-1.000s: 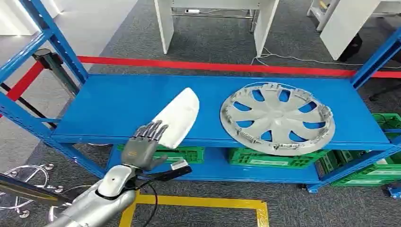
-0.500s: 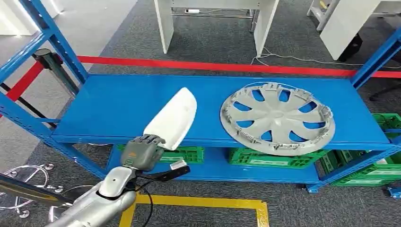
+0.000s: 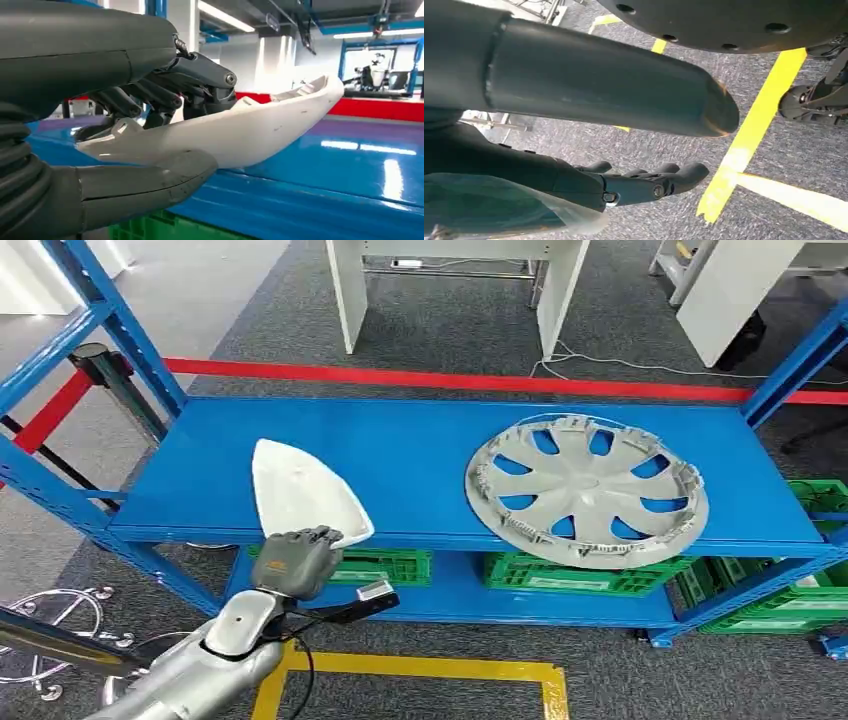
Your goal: Take the parts from the cabinet and place them on the table.
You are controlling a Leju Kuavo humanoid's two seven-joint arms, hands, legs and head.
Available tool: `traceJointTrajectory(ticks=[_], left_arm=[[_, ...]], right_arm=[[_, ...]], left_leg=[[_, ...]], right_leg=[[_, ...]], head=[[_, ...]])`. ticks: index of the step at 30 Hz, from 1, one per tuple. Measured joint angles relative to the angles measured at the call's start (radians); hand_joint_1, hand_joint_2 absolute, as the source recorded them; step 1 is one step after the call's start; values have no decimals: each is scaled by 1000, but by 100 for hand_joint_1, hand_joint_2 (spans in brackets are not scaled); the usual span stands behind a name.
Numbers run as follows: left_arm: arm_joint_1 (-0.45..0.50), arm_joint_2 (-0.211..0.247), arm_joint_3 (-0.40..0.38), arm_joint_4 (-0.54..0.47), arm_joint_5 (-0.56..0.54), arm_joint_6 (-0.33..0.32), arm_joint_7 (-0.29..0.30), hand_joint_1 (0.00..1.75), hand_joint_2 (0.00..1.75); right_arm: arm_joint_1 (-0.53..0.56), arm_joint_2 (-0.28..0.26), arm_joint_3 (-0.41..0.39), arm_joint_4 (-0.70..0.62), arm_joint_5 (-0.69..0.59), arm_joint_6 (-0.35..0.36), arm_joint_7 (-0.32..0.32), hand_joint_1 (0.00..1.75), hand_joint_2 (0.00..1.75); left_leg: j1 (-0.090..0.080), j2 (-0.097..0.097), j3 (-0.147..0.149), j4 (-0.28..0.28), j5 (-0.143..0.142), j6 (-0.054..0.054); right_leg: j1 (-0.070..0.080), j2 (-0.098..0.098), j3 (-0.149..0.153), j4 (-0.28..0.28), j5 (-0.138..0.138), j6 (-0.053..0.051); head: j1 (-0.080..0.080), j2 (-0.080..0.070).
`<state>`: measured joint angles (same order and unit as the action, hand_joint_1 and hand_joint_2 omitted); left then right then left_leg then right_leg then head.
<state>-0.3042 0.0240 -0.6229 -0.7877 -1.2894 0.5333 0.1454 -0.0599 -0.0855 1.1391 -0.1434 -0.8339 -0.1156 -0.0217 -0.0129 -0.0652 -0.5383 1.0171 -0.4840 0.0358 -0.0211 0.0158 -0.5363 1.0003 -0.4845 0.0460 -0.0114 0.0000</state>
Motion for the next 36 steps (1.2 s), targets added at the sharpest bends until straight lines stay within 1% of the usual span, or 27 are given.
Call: traceJointTrajectory(ticks=[3, 8, 11, 14, 16, 19, 22, 24, 28, 31, 34, 36], left_arm=[[-2, 2, 0, 2, -16, 20, 10, 175, 175], [-10, 12, 1, 2, -51, 31, 19, 175, 175], [-17, 26, -1, -21, -126, 56, 40, 175, 175], [-25, 52, -5, -85, -224, 60, 67, 175, 175], [-42, 87, -35, -149, -267, 58, 123, 175, 175], [-87, 141, -116, -223, -276, 52, 212, 175, 175], [-122, 182, -198, -275, -279, 52, 267, 175, 175], [-129, 196, -232, -298, -281, 54, 269, 175, 175], [-125, 204, -239, -317, -275, 65, 219, 175, 175], [-99, 198, -203, -329, -248, 88, 163, 175, 175], [-72, 187, -166, -344, -214, 88, 122, 175, 175], [-51, 183, -138, -361, -211, 85, 95, 175, 175]], right_arm=[[0, 0, 0, 0, -1, 3, 0, 0, 0], [0, 0, 0, 0, -4, 6, 1, 0, 0], [0, 0, 0, 0, -3, 7, 2, 0, 0], [-1, 0, 0, -1, 0, 7, 2, 0, 0], [-1, 0, 0, -3, 2, 8, -1, 0, 0], [-4, 0, 0, -6, 5, 8, -2, 0, 0], [-8, 0, 0, -9, 10, 8, -2, 0, 0], [-9, 0, 0, -10, 11, 8, -1, 0, 0], [-10, 0, 0, -15, 14, 8, 2, 0, 0], [-9, 0, 0, -16, 14, 6, 2, 0, 0], [-9, 0, 0, -16, 18, 1, 2, 0, 0], [-8, 0, 1, -16, 21, -3, 0, 0, 0]], left_leg=[[0, 0, 0, 0, 0, 0], [0, 0, 0, 0, 0, 0], [0, 0, -1, 0, 0, 0], [0, 0, -1, 0, 0, 0], [0, 0, -1, 0, 1, 0], [0, 0, -2, 0, 1, 1], [0, 0, -2, 0, 1, 1], [0, 0, -2, 0, 1, 1], [0, 0, -2, 1, 2, 1], [0, 0, -2, 1, 2, 1], [0, 0, -2, 1, 2, 1], [0, 0, -2, 1, 2, 1]], right_leg=[[0, 0, 0, 0, 0, 0], [0, 0, 0, 0, 0, 0], [0, 0, 0, 0, 0, 1], [0, 0, 0, 0, 1, 1], [0, 0, -1, 0, 1, 1], [0, 0, -1, 0, 1, 1], [0, 0, -1, 0, 2, 1], [0, 0, -1, 0, 2, 1], [0, 0, -1, 0, 2, 1], [0, 0, -1, 0, 2, 1], [0, 0, -1, 0, 2, 1], [0, 0, -1, 0, 2, 1]], head=[[0, 0], [0, 0], [0, 0], [0, 0], [0, 0], [0, 0], [0, 0], [0, 0], [0, 0], [0, 0], [0, 0], [0, 0]])
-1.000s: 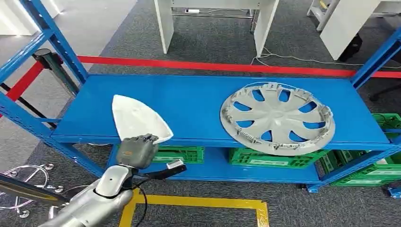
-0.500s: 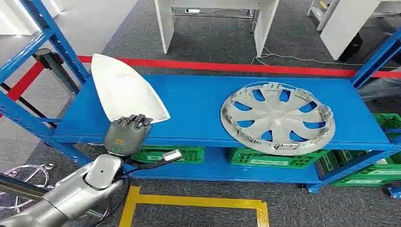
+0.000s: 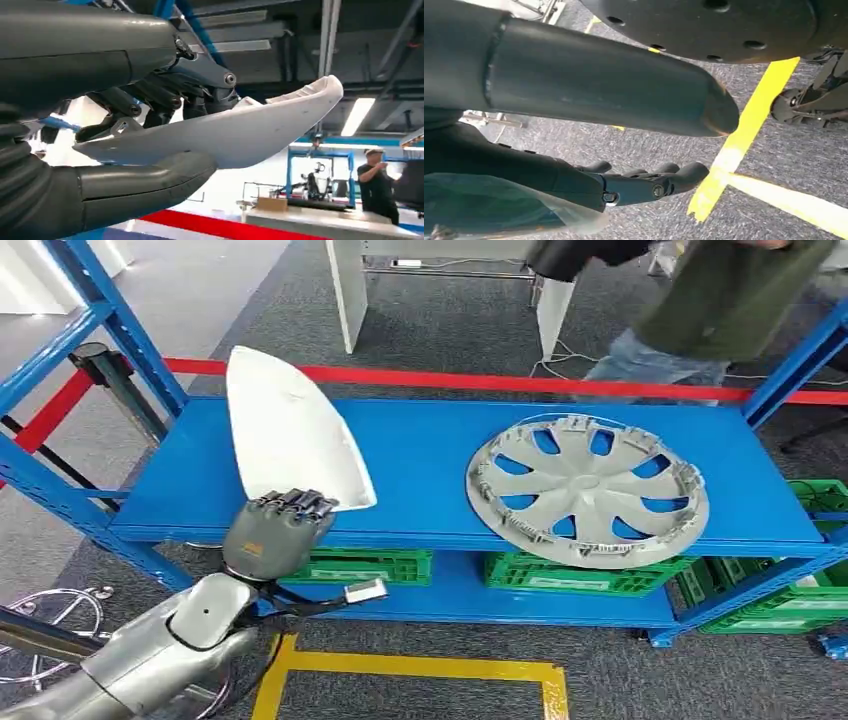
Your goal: Take the parts from the cabinet and place them on the table.
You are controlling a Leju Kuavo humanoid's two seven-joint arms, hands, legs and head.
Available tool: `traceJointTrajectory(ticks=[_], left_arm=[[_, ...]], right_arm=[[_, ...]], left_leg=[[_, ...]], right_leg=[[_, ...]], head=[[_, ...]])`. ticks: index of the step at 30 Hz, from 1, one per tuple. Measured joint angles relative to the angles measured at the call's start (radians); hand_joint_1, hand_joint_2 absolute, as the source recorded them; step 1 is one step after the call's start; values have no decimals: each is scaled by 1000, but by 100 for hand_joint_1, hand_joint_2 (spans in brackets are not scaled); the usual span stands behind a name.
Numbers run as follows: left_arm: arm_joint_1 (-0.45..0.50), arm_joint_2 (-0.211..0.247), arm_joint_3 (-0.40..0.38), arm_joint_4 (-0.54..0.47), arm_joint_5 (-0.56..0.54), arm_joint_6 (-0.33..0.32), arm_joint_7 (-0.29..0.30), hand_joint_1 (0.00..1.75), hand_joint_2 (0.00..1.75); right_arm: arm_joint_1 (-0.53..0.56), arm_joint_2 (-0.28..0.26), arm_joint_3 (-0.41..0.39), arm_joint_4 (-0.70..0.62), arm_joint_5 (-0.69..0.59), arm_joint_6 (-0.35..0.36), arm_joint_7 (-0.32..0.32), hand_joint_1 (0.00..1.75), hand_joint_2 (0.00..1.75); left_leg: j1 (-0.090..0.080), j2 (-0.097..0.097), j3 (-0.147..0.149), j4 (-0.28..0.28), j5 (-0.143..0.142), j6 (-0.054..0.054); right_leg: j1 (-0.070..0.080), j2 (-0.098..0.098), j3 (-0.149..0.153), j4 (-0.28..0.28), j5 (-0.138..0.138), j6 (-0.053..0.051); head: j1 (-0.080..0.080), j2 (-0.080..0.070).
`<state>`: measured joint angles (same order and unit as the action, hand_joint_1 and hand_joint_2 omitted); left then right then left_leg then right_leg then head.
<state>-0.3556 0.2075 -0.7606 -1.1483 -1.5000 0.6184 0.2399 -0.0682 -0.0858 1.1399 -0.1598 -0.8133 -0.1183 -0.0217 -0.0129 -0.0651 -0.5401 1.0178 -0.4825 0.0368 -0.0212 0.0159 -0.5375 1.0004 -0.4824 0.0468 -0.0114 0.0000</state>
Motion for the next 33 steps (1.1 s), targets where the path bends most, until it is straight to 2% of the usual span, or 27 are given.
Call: traceJointTrajectory(ticks=[9, 16, 18, 20, 21, 22, 23, 25, 26, 27, 28, 30, 31, 33], left_arm=[[46, -1, 64, -43, -10, -3, -21, 175, 175], [107, 12, 98, -114, -20, -8, -31, 175, 175], [130, 22, 103, -141, -37, -15, -31, 175, 175], [174, 36, 114, -178, -52, -14, -28, 175, 175], [196, 40, 118, -198, -55, -12, -24, 175, 175], [220, 48, 120, -220, -61, -7, -15, 175, 175], [246, 58, 122, -237, -63, -1, -6, 175, 175], [297, 82, 127, -274, -65, 12, 13, 175, 175], [319, 94, 128, -288, -66, 17, 19, 175, 175], [338, 106, 130, -305, -68, 19, 25, 175, 175], [357, 119, 133, -321, -68, 19, 30, 175, 175], [383, 139, 141, -350, -69, 21, 39, 175, 175], [385, 142, 142, -355, -69, 21, 41, 175, 175], [385, 142, 142, -355, -69, 21, 41, 175, 175]], right_arm=[[-1, 0, 0, -1, 2, -8, -1, 0, 0], [0, 1, 0, -6, 3, -11, -6, 0, 0], [0, 3, 0, -7, 2, -12, -10, 0, 0], [1, 7, 0, -9, -1, -15, -22, 0, 0], [1, 8, 0, -10, -3, -18, -32, 0, 0], [1, 8, 0, -13, -4, -23, -47, 0, 0], [0, 10, 0, -18, -7, -26, -63, 0, 0], [-3, 13, 0, -26, -10, -29, -97, 0, 0], [-2, 17, -1, -32, -12, -29, -107, 0, 0], [-1, 19, -1, -36, -16, -27, -116, 0, 0], [0, 22, -2, -42, -18, -27, -124, 0, 0], [-3, 24, -3, -50, -18, -27, -130, 0, 0], [-4, 24, -3, -50, -18, -27, -132, 0, 0], [-4, 24, -3, -50, -18, -27, -132, 0, 0]], left_leg=[[0, 0, 0, 0, 0, 0], [-4, 0, -8, 8, 0, 3], [-7, 0, -10, 11, 2, 10], [-7, 3, -11, 8, 10, 21], [2, 9, -10, -7, 20, 29], [1, 14, -12, -9, 24, 35], [1, 16, -18, -9, 28, 38], [-1, 22, -33, -7, 35, 37], [-3, 23, -42, -5, 40, 37], [-4, 23, -48, -4, 43, 35], [-5, 23, -54, -2, 46, 34], [-7, 20, -61, 1, 53, 28], [-7, 20, -62, 1, 54, 28], [-7, 20, -62, 1, 54, 28]], right_leg=[[0, 0, 0, 0, 0, 0], [-4, 0, -4, -1, 4, 6], [-7, 0, -4, -2, 8, 10], [-8, 4, -5, -4, 14, 20], [-9, 4, -9, 2, 2, 21], [-6, -4, -27, 29, -31, 19], [-5, -7, -51, 90, -74, 17], [-4, -8, -117, 257, -154, 19], [-3, -9, -138, 315, -172, 18], [-2, -9, -133, 315, -160, 15], [0, -8, -102, 269, -127, 10], [5, -6, 4, 88, -49, -6], [7, -4, 18, 63, -41, -9], [7, -4, 18, 63, -41, -9]], head=[[0, 0], [0, 0], [0, 0], [-1, 0], [0, 0], [1, 0], [3, 0], [4, 0], [5, 0], [5, 0], [5, 0], [5, 0], [5, 0], [5, 0]])
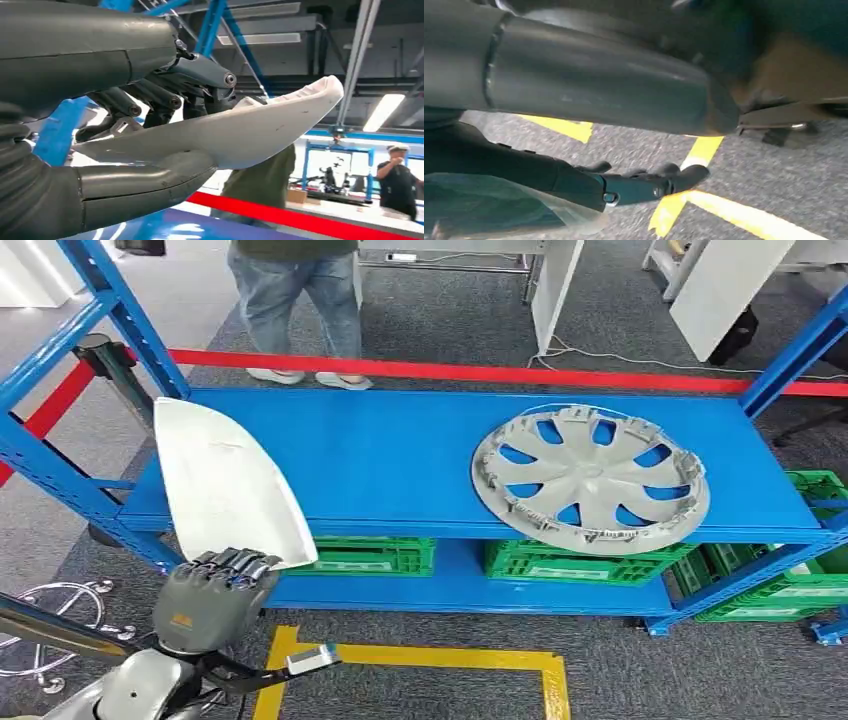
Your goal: Take the parts from the cabinet and place them on the table.
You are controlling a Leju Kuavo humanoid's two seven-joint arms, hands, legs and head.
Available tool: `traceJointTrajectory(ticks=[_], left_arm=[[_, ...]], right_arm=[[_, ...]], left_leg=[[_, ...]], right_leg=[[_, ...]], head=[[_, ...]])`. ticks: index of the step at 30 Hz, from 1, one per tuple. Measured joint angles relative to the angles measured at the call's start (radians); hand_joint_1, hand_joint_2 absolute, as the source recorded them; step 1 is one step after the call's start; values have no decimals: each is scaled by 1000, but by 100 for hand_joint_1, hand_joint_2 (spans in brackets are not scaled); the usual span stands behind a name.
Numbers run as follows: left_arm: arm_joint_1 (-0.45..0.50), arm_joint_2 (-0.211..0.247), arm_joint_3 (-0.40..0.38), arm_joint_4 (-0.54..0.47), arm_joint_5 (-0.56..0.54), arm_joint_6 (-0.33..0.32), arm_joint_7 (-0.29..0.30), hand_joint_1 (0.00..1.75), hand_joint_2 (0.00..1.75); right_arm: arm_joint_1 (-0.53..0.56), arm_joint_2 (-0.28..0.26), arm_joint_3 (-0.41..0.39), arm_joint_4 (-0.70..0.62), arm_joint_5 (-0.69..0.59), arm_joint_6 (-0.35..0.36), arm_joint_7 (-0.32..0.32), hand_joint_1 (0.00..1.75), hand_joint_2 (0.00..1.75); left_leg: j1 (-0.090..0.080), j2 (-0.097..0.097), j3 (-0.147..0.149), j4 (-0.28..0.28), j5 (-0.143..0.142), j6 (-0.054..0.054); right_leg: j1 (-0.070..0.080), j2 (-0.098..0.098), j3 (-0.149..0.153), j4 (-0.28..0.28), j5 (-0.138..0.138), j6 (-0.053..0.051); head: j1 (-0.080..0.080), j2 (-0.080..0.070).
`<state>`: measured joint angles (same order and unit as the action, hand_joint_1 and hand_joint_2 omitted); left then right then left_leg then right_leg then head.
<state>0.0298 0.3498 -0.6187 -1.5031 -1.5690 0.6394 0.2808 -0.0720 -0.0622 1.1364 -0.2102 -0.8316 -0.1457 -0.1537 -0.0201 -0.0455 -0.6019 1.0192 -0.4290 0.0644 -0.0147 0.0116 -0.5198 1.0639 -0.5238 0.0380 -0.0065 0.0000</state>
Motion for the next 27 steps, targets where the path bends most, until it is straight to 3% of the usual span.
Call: traceJointTrajectory(ticks=[4, 6, 7, 8, 9, 10, 11, 12, 13, 14, 15, 16, 19, 20, 21, 23, 24, 25, 26, 27], left_arm=[[1, 1, 0, -2, 0, 0, 0, 175, 175], [5, 6, 0, -8, 0, 1, 3, 175, 175], [13, 16, 1, -23, 0, 2, 5, 175, 175], [16, 23, 1, -28, 0, 2, 5, 175, 175], [29, 36, 2, -45, 0, 3, 6, 175, 175], [48, 79, 3, -74, 0, 10, 30, 175, 175], [71, 103, 6, -96, 0, 10, 40, 175, 175], [76, 109, 11, -105, 0, 10, 41, 175, 175], [82, 115, 20, -115, 0, 10, 42, 175, 175], [88, 119, 30, -126, 0, 10, 42, 175, 175], [91, 122, 36, -133, 0, 10, 42, 175, 175], [109, 126, 49, -148, 0, 11, 42, 175, 175], [151, 131, 86, -180, -1, 12, 26, 175, 175], [163, 130, 100, -193, -1, 12, 21, 175, 175], [174, 130, 111, -202, -1, 12, 16, 175, 175], [189, 130, 128, -216, -1, 12, 14, 175, 175], [196, 129, 132, -219, -1, 12, 14, 175, 175], [202, 129, 135, -222, -1, 12, 14, 175, 175], [207, 129, 139, -223, -1, 12, 14, 175, 175], [213, 128, 145, -225, -1, 11, 13, 175, 175]], right_arm=[[0, 0, 0, 0, 0, 0, 0, 0, 0], [-2, 0, -1, -1, 0, 0, -1, 0, 0], [-7, 0, -4, -3, 0, 0, -2, 0, 0], [-7, 1, -6, -6, 0, 0, -4, 0, 0], [-9, 1, -7, -9, 0, 0, -5, 0, 0], [-11, 11, -16, -17, -3, -3, -32, 0, 0], [-11, 15, -17, -25, 1, -6, -66, 0, 0], [-12, 17, -18, -30, 3, -9, -80, 0, 0], [-15, 19, -19, -36, 9, -13, -98, 0, 0], [-18, 19, -21, -42, 12, -15, -113, 0, 0], [-22, 19, -24, -44, 17, -21, -127, 0, 0], [-24, 25, -25, -53, 22, -29, -141, 0, 0], [-22, 34, -34, -87, 34, -55, -166, 0, 0], [-21, 36, -35, -100, 38, -57, -171, 0, 0], [-20, 36, -38, -109, 41, -61, -171, 0, 0], [-19, 36, -40, -127, 43, -65, -172, 0, 0], [-20, 38, -41, -135, 43, -67, -173, 0, 0], [-21, 39, -41, -141, 43, -68, -173, 0, 0], [-21, 39, -42, -144, 43, -68, -174, 0, 0], [-21, 39, -42, -149, 43, -69, -174, 0, 0]], left_leg=[[0, 0, 0, 0, 0, 0], [0, 0, -1, 0, 2, -2], [1, -2, -10, 0, 11, -13], [4, -2, -10, 0, 15, -17], [10, -6, -13, -5, 30, -33], [20, 26, -74, 163, -134, -62], [40, 32, -59, 268, -150, -87], [46, 33, -12, 205, -116, -94], [53, 36, 53, 110, -86, -103], [58, 41, 106, 21, -102, -113], [43, 37, 119, 0, -118, -103], [43, 33, 103, 11, -102, -80], [40, 34, 75, 12, -90, -53], [40, 39, 62, 11, -78, -40], [39, 39, 47, 12, -67, -32], [32, 38, 12, 12, -40, -23], [27, 38, -8, 13, -26, -21], [22, 37, -22, 15, -13, -19], [18, 36, -36, 15, -2, -19], [14, 36, -48, 15, 10, -18]], right_leg=[[0, 0, 3, -6, 1, -1], [3, 4, 23, -47, -5, -8], [5, 6, 44, -70, -7, -6], [7, 7, 40, -69, -4, -6], [14, 3, 24, -72, 2, -16], [2, -21, -4, -95, 55, -41], [-2, -38, -53, -81, 83, -30], [-6, -40, -67, -73, 87, -24], [-11, -42, -81, -61, 91, -18], [-15, -44, -93, -49, 95, -12], [-11, -42, -105, -44, 100, -3], [-9, -40, -104, -44, 108, 5], [-15, -36, -115, -49, 135, 25], [-18, -31, -126, -38, 112, 27], [-17, -28, -146, -2, 51, 26], [-10, -20, -191, 153, -79, 21], [-7, -16, -203, 228, -115, 17], [-2, -14, -198, 271, -118, 10], [5, -14, -172, 266, -95, 2], [12, -14, -125, 224, -56, -7]], head=[[0, 0], [0, 0], [-3, 0], [-3, 0], [-2, 0], [-13, 0], [-13, 0], [-13, 0], [-12, 0], [-14, 0], [-18, 0], [-13, 0], [-13, 0], [-10, 0], [-7, 0], [-2, 0], [-1, 0], [-3, 0], [-1, 0], [-2, 0]])
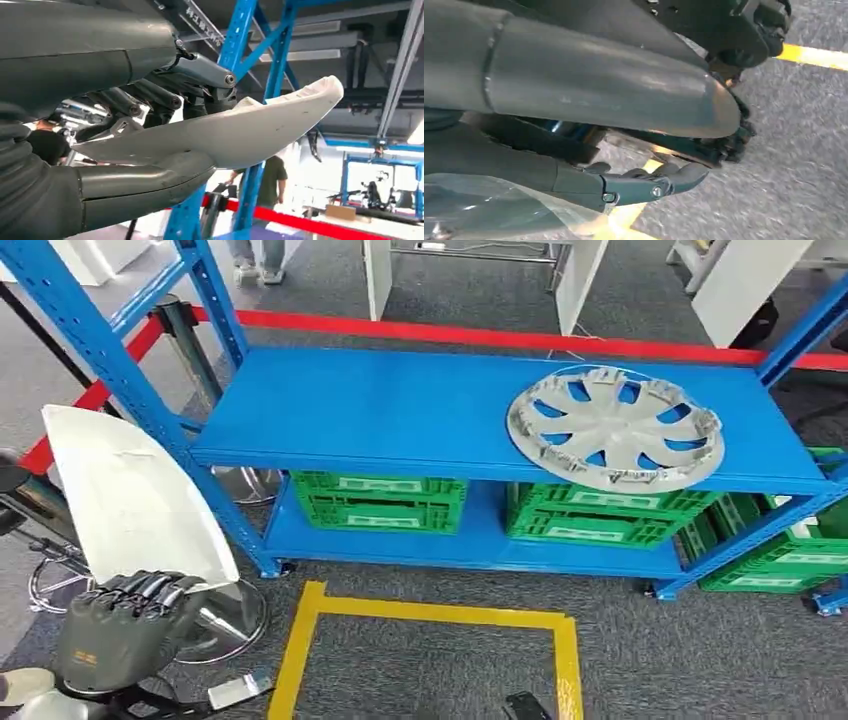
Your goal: Take the parts from the cabinet and place them on the table.
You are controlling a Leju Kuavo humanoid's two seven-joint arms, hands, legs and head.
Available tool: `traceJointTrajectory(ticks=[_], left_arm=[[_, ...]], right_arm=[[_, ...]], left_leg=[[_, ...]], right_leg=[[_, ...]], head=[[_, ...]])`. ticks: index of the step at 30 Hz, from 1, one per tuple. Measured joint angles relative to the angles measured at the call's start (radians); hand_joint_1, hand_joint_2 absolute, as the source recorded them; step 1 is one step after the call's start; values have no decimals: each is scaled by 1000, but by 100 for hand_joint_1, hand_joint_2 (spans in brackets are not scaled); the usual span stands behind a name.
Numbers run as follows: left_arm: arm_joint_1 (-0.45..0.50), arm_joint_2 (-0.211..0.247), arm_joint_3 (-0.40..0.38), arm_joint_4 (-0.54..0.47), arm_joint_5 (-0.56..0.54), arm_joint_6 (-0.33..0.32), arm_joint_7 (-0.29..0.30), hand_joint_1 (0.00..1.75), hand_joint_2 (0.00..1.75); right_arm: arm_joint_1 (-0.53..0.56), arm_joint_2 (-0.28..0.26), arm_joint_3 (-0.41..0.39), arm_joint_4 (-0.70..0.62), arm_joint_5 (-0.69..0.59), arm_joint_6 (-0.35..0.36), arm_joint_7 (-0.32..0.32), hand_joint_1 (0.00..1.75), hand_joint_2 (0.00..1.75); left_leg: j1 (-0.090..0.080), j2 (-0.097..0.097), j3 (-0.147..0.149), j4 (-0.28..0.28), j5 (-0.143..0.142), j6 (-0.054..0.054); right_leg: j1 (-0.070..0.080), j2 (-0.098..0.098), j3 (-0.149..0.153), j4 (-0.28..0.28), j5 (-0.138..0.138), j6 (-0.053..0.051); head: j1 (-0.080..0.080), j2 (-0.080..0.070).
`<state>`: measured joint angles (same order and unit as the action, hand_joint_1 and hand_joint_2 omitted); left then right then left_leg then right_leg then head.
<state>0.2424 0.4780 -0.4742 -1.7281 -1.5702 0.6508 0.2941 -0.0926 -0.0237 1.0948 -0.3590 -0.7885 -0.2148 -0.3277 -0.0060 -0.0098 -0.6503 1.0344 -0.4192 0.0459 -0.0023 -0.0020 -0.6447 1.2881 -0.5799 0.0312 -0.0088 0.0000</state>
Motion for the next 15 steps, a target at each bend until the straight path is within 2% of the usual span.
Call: traceJointTrajectory(ticks=[1, 2, 3, 4, 5, 7, 8, 9, 11, 12, 13, 14, 15], left_arm=[[4, -2, 5, -3, 0, -1, -4, 175, 175], [9, -5, 10, -8, 0, -1, -10, 175, 175], [14, -10, 13, -13, 0, -1, -16, 175, 175], [19, -13, 19, -18, 0, 0, -21, 175, 175], [25, -14, 27, -21, 0, 0, -30, 175, 175], [39, -15, 37, -26, 0, 2, -50, 175, 175], [44, -16, 40, -27, 0, 4, -58, 175, 175], [49, -18, 40, -27, 0, 4, -64, 175, 175], [49, -21, 41, -27, 0, 4, -68, 175, 175], [50, -24, 41, -27, 0, 4, -68, 175, 175], [49, -25, 40, -27, 0, 4, -69, 175, 175], [49, -27, 39, -27, 0, 4, -69, 175, 175], [48, -31, 38, -27, 0, 5, -69, 175, 175]], right_arm=[[0, 0, -1, -5, 4, -2, 0, 0, 0], [-2, 0, -5, -14, 13, -4, -4, 0, 0], [-7, -4, -9, -21, 20, -6, -6, 0, 0], [-12, -7, -13, -30, 30, -9, -6, 0, 0], [-14, -8, -17, -41, 43, -16, -4, 0, 0], [-21, -8, -23, -54, 67, -37, 7, 0, 0], [-26, -6, -27, -59, 77, -55, 11, 0, 0], [-33, -6, -35, -59, 82, -69, 15, 0, 0], [-43, -7, -57, -60, 83, -88, 20, 0, 0], [-46, -8, -65, -60, 82, -90, 21, 0, 0], [-48, -12, -74, -60, 81, -95, 21, 0, 0], [-50, -16, -86, -59, 76, -108, 22, 0, 0], [-51, -20, -101, -56, 72, -126, 22, 0, 0]], left_leg=[[-4, -1, -9, 0, 10, 0], [-6, -2, -16, 0, 20, -1], [-7, 0, -21, 0, 30, -3], [-7, 1, -26, 0, 41, -8], [-3, 3, -27, -5, 52, -15], [1, 2, -28, -20, 77, -28], [1, 0, -34, -19, 78, -31], [-2, 0, -48, 4, 20, -37], [8, 1, -70, 135, -114, -52], [15, 2, -78, 207, -154, -59], [20, 2, -78, 262, -164, -66], [25, 3, -64, 280, -144, -71], [31, 3, -29, 256, -104, -77]], right_leg=[[8, 1, 61, -72, 31, -12], [18, 4, 136, -171, 43, -29], [27, 9, 195, -266, 3, -50], [26, 8, 227, -315, -5, -46], [31, 8, 209, -312, -1, -44], [33, 4, 198, -320, 20, -51], [19, -3, 191, -336, 47, -52], [20, -4, 178, -341, 61, -56], [17, -11, 147, -339, 88, -58], [17, -16, 132, -338, 99, -56], [17, -20, 123, -336, 110, -53], [15, -24, 107, -330, 122, -47], [11, -25, 86, -322, 133, -40]], head=[[1, 0], [0, 0], [-2, 0], [0, 0], [-1, 0], [5, 0], [6, 0], [3, 0], [-4, 0], [-3, 0], [-3, 0], [-4, 0], [-3, 0]])
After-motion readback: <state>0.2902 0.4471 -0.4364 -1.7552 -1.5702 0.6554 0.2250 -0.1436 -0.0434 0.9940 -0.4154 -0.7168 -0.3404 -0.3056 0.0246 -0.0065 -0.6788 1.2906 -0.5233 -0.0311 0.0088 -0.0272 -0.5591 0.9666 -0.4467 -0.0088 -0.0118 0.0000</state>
